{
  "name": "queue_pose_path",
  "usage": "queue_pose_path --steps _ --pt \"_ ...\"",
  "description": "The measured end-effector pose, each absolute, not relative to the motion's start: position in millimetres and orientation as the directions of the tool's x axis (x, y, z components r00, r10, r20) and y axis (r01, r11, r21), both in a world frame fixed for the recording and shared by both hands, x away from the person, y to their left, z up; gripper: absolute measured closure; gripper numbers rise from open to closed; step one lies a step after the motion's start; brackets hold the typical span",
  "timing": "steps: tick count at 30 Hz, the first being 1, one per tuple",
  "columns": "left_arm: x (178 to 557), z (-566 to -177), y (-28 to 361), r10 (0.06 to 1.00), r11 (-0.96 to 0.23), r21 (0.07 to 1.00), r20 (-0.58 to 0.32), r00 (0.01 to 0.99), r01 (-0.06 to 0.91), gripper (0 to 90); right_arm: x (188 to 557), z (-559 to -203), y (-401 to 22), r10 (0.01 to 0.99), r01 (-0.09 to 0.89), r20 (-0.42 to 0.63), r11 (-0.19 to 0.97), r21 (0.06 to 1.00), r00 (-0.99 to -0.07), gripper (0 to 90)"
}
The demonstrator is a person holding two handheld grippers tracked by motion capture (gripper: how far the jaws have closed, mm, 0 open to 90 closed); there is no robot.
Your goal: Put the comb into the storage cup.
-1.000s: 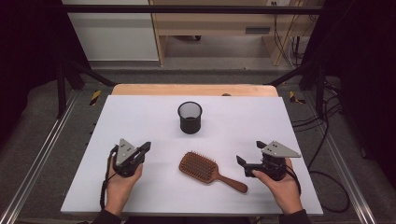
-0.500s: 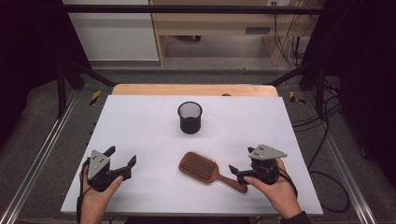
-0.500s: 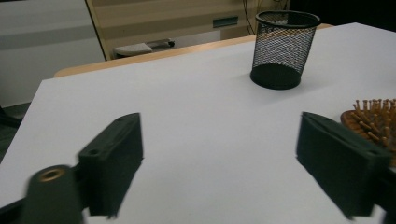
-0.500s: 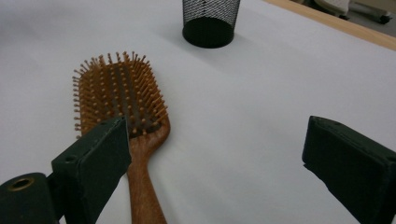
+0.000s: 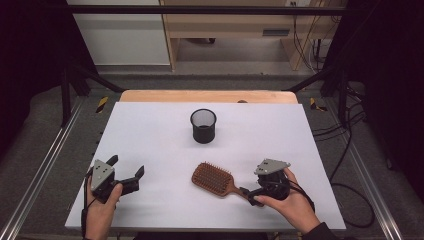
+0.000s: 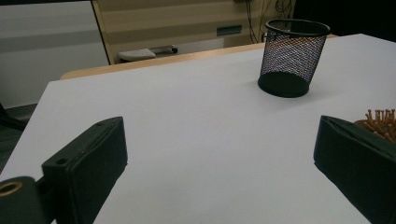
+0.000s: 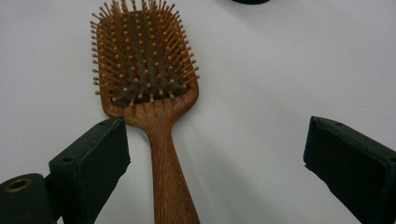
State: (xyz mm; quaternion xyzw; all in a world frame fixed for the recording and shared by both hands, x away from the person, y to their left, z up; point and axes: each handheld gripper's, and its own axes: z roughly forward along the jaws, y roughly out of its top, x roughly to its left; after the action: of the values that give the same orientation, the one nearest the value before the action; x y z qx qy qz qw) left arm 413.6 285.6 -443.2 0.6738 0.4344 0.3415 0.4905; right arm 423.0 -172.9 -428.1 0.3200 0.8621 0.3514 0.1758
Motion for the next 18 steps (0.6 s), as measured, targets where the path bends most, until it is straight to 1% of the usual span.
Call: queue_pose_path --steps 8,18 --pt "414 -444 287 0.919 -0.144 0.958 0.036 0.393 0.249 3.0 425 -436 -165 0.642 0.441 -0.081 0.608 0.660 -0.763 7.0" --pt "415 -445 285 0.920 -0.144 0.955 0.032 0.390 0.261 2.8 427 -442 -158 0.621 0.461 -0.056 0.637 0.618 -0.782 7.9"
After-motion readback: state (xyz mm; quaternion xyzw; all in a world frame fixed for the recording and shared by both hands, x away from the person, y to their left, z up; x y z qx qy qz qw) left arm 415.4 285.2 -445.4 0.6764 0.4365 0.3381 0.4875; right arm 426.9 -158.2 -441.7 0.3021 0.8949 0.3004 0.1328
